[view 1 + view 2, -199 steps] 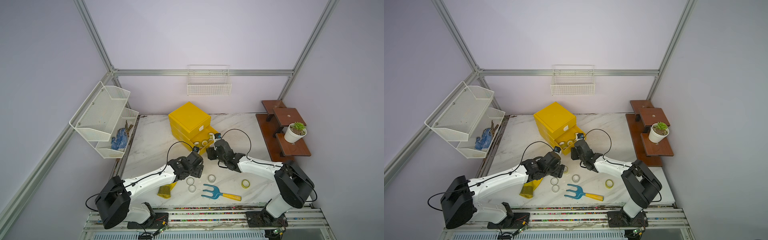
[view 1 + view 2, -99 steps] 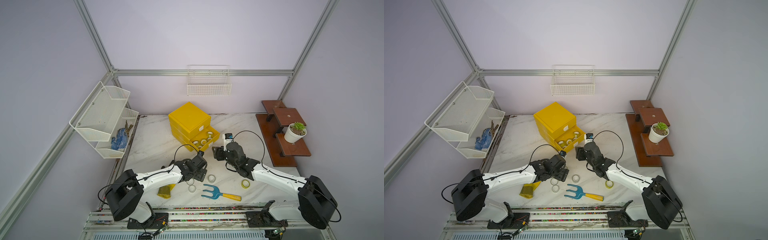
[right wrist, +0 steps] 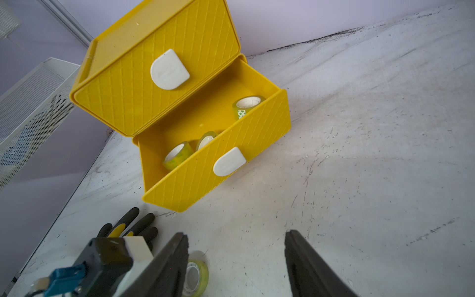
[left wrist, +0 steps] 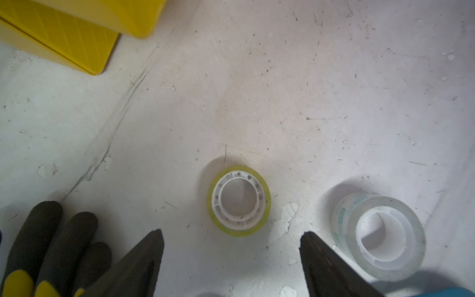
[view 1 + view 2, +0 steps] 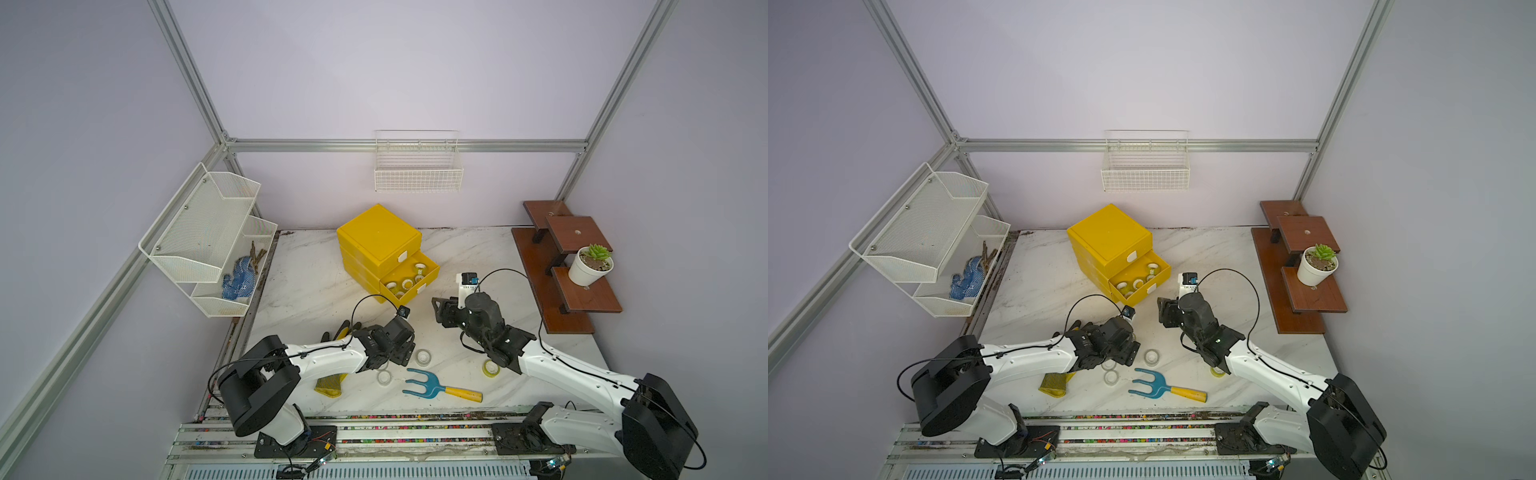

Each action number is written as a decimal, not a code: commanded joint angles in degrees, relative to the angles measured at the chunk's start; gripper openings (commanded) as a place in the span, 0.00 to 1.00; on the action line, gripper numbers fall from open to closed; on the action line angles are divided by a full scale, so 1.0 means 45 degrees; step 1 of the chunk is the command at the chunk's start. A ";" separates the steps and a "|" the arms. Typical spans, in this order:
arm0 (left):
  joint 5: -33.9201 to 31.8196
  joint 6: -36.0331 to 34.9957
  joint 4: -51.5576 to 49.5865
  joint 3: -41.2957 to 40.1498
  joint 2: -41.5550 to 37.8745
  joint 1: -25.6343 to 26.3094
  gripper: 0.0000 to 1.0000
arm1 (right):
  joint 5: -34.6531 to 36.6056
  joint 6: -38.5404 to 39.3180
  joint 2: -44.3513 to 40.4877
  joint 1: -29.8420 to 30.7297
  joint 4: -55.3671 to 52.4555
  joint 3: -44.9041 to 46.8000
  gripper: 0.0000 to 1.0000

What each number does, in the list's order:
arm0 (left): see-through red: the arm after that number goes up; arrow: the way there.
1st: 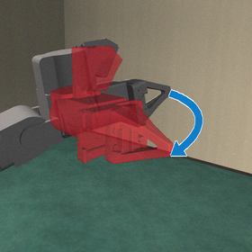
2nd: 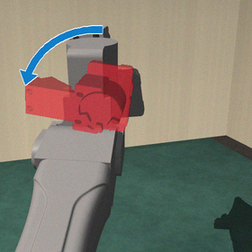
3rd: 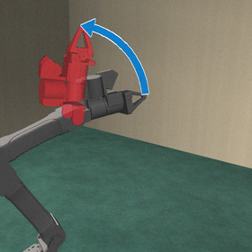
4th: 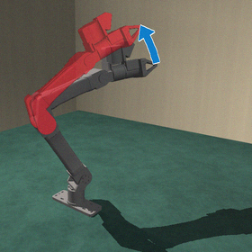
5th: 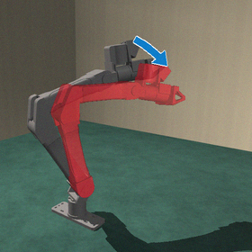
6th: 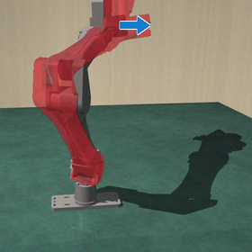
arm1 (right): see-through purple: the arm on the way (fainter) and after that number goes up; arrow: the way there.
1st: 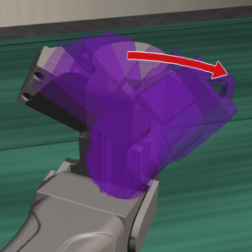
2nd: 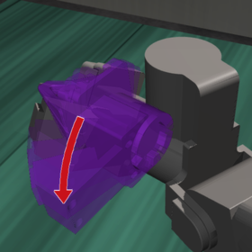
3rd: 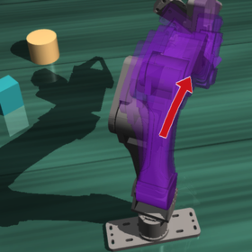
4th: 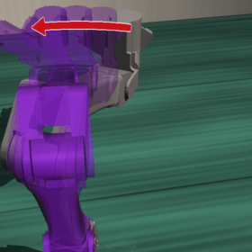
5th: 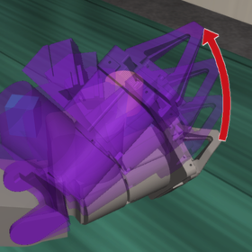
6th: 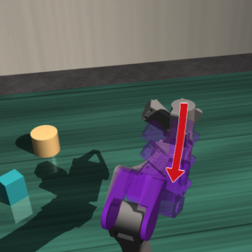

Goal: Place the transparent tape into the drawer according to color
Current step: Pick up the tape at the center of the board.

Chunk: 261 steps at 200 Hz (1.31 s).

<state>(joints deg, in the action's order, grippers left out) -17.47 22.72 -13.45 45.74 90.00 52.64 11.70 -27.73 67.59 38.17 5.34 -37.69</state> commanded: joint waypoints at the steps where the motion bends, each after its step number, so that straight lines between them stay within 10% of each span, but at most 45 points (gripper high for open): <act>1: -0.0218 -0.0283 0.0787 0.0017 0.0390 0.0059 0.85 | 0.0329 0.0193 -0.0349 -0.0060 -0.0359 -0.0188 0.65; 157: -0.0721 -0.0284 0.0308 0.0397 0.1295 0.0086 0.40 | 0.0544 0.0051 -0.0956 -0.0070 -0.0453 -0.0149 0.65; 261: -0.1087 0.0371 -0.3793 0.1656 -0.4272 0.1011 0.34 | 0.0806 -0.0243 -0.1518 -0.0102 -0.0677 0.0103 0.65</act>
<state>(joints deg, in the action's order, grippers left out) -22.39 23.27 -25.30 49.32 77.19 56.80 14.00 -28.14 62.52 37.98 2.90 -37.69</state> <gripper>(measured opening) 0.402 0.646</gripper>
